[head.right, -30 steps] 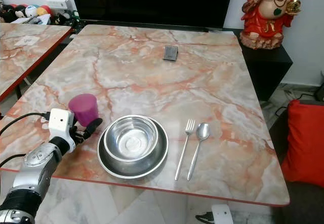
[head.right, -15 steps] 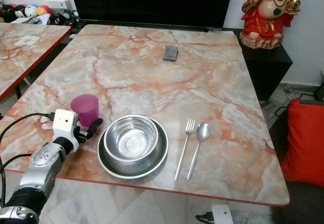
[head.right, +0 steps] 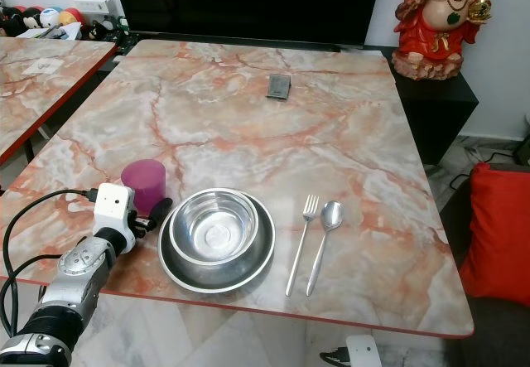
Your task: Setting the table
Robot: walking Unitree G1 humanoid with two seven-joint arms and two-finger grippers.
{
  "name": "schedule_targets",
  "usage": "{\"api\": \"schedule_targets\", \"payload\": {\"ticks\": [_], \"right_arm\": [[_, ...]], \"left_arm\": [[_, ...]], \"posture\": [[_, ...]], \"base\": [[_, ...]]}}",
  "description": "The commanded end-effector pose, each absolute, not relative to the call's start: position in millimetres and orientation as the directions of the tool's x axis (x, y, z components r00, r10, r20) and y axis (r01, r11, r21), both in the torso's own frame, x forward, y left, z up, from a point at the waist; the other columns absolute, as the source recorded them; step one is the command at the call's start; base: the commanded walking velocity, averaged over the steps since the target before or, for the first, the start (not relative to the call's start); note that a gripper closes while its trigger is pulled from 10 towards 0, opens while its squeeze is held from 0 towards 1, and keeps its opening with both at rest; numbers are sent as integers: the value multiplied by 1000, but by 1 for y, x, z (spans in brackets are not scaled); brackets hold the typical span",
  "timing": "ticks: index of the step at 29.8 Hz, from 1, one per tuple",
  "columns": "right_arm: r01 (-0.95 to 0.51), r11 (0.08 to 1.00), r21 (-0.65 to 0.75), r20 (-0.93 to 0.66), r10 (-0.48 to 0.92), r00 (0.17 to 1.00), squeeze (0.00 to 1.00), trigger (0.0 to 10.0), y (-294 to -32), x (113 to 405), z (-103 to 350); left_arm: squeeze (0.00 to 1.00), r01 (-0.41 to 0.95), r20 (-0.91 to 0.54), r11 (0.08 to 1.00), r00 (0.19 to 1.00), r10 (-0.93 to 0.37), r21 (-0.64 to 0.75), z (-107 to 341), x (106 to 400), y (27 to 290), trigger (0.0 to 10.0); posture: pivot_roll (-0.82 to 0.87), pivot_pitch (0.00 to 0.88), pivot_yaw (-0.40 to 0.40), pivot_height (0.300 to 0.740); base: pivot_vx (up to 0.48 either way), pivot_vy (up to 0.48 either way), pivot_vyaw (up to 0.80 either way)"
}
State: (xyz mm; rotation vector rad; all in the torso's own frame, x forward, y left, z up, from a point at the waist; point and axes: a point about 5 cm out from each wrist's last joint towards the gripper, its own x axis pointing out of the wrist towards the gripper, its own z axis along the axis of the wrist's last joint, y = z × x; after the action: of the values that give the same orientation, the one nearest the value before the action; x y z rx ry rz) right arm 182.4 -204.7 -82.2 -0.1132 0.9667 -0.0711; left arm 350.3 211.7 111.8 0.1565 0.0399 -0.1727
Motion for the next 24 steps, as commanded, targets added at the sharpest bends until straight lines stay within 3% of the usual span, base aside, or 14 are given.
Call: {"api": "schedule_targets", "payload": {"ticks": [1, 24], "right_arm": [[13, 992, -128, -824, -113, 555, 0, 10000, -205, 178, -84], [13, 992, -128, -824, -113, 556, 0, 10000, -205, 178, -84]], "left_arm": [[329, 174, -67, 971, 984, -165, 163, 109, 350, 212, 10000], [376, 201, -58, 957, 979, -193, 211, 112, 351, 212, 10000]], "posture": [[18, 137, -19, 740], [20, 136, -19, 740]], "base": [[0, 0, 0], [0, 0, 0]]}}
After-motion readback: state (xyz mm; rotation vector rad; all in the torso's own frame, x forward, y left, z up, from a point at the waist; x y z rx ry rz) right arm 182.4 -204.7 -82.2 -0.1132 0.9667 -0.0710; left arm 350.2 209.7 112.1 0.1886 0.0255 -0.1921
